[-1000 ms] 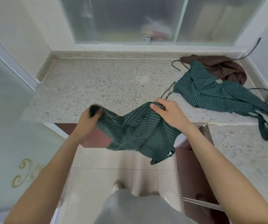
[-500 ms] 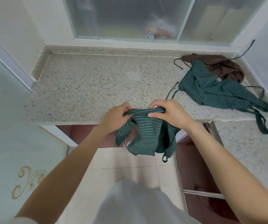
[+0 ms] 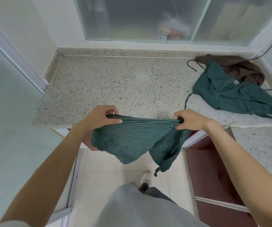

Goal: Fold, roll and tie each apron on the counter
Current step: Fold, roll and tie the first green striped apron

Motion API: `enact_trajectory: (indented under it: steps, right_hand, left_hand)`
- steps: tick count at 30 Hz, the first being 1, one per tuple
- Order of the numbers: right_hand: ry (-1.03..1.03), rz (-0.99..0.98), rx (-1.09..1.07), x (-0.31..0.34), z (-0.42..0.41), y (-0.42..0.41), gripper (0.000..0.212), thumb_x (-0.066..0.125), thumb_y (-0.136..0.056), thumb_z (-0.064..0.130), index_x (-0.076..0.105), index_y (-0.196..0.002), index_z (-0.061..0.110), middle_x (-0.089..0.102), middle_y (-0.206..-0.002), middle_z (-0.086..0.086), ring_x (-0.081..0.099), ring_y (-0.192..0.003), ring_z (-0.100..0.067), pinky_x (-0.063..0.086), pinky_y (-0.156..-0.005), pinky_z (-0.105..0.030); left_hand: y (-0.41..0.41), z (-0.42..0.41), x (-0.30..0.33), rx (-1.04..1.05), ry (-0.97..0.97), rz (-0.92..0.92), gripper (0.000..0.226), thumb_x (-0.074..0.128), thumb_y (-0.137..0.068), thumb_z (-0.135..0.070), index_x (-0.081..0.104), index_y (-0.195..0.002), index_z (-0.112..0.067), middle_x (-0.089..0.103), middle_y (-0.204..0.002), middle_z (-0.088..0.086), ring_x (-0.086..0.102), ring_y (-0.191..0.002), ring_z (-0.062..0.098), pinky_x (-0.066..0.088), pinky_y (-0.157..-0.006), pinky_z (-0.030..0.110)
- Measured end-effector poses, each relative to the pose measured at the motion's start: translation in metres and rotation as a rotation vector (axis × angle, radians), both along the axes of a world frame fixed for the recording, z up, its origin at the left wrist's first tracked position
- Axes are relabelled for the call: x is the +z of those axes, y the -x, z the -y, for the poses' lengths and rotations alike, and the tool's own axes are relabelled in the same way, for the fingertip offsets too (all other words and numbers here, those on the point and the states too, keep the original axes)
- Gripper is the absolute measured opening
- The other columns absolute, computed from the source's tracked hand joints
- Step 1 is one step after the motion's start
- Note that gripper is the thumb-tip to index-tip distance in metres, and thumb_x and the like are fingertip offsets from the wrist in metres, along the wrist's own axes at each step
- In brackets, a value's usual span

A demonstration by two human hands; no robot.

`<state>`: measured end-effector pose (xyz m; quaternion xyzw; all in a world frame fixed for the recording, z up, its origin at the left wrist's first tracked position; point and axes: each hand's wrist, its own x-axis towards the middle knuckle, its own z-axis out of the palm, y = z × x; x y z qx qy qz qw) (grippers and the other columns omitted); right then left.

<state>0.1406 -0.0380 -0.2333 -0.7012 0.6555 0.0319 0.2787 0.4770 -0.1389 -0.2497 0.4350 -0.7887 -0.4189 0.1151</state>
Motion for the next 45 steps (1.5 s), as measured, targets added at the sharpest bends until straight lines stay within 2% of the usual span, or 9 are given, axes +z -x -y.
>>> enact_trajectory:
  steps: [5,8,12,16,23,26,30,35,45]
  right_hand:
    - [-0.042,-0.091,0.041,-0.007,0.035,0.009,0.029,0.067,-0.081,0.025,0.041,-0.067,0.029,0.048,-0.069,0.01,0.049,-0.074,-0.017,0.033,-0.058,-0.029]
    - [-0.023,0.254,-0.027,0.0,0.057,0.021,0.025,0.071,-0.082,0.027,0.05,-0.072,0.015,0.047,-0.07,0.006,0.044,-0.068,-0.01,0.031,-0.061,-0.021]
    - [0.068,0.553,-0.115,0.015,0.093,0.031,0.012,0.066,-0.086,0.019,0.063,-0.088,0.008,0.05,-0.077,-0.002,0.047,-0.072,-0.009,0.036,-0.068,-0.012]
    - [0.281,0.384,-0.041,0.017,0.142,0.034,0.007,0.062,-0.089,0.015,0.061,-0.082,0.016,0.059,-0.077,-0.001,0.053,-0.073,-0.015,0.035,-0.061,-0.01]
    - [0.571,0.084,-0.125,0.003,0.23,0.028,0.009,0.06,-0.09,0.02,0.065,-0.091,0.012,0.065,-0.089,-0.004,0.058,-0.08,-0.023,0.04,-0.064,-0.029]
    - [0.557,0.1,-0.205,-0.003,0.254,0.027,0.008,0.065,-0.087,0.017,0.066,-0.085,0.01,0.069,-0.084,-0.006,0.06,-0.077,-0.023,0.042,-0.064,-0.028]
    - [0.53,0.097,-0.263,-0.02,0.294,0.023,0.008,0.068,-0.084,0.013,0.067,-0.081,0.005,0.068,-0.078,-0.011,0.058,-0.065,-0.023,0.05,-0.068,-0.034]
    - [0.505,0.02,-0.327,-0.042,0.359,0.015,0.009,0.065,-0.086,0.011,0.068,-0.089,0.003,0.065,-0.084,-0.013,0.059,-0.075,-0.03,0.044,-0.066,-0.03]
    - [0.444,-0.165,-0.424,-0.103,0.478,0.0,0.018,0.054,-0.09,0.003,0.07,-0.098,0.002,0.065,-0.092,-0.016,0.062,-0.075,-0.033,0.052,-0.066,-0.035]
  left_hand:
    - [-0.011,0.027,0.007,0.069,0.093,0.129,0.009,0.063,-0.083,-0.035,0.059,-0.075,-0.034,0.067,-0.08,-0.004,0.061,-0.078,0.014,0.045,-0.076,0.03]
    - [-0.023,0.048,0.015,0.173,0.177,0.228,0.005,0.056,-0.081,-0.033,0.06,-0.083,-0.031,0.068,-0.087,0.0,0.062,-0.084,0.023,0.046,-0.076,0.034]
    - [-0.021,0.076,0.033,0.363,0.529,0.313,0.016,0.057,-0.091,-0.031,0.066,-0.098,-0.019,0.069,-0.094,0.004,0.062,-0.087,0.027,0.04,-0.066,0.029]
    - [-0.021,0.101,0.037,0.333,0.682,0.366,0.02,0.053,-0.094,-0.029,0.067,-0.102,-0.016,0.068,-0.1,0.003,0.062,-0.091,0.026,0.038,-0.065,0.028]
    - [-0.027,0.176,0.026,0.331,0.718,0.424,0.018,0.051,-0.094,-0.021,0.064,-0.104,-0.015,0.066,-0.098,0.006,0.061,-0.091,0.029,0.045,-0.074,0.036]
    - [-0.032,0.21,0.008,0.328,0.731,0.495,0.018,0.05,-0.094,-0.019,0.064,-0.105,-0.018,0.068,-0.099,0.004,0.059,-0.092,0.029,0.04,-0.083,0.04]
    - [-0.028,0.261,-0.017,0.376,0.716,0.503,0.016,0.052,-0.094,-0.019,0.065,-0.103,-0.016,0.069,-0.095,0.006,0.057,-0.09,0.03,0.045,-0.077,0.04]
    - [-0.017,0.337,-0.039,0.433,0.635,0.401,0.014,0.054,-0.092,-0.009,0.066,-0.1,-0.008,0.067,-0.094,0.014,0.059,-0.087,0.034,0.05,-0.068,0.042]
    - [-0.011,0.472,-0.107,0.379,0.553,0.36,0.011,0.061,-0.086,-0.002,0.067,-0.095,-0.002,0.068,-0.09,0.019,0.061,-0.086,0.037,0.05,-0.076,0.043]
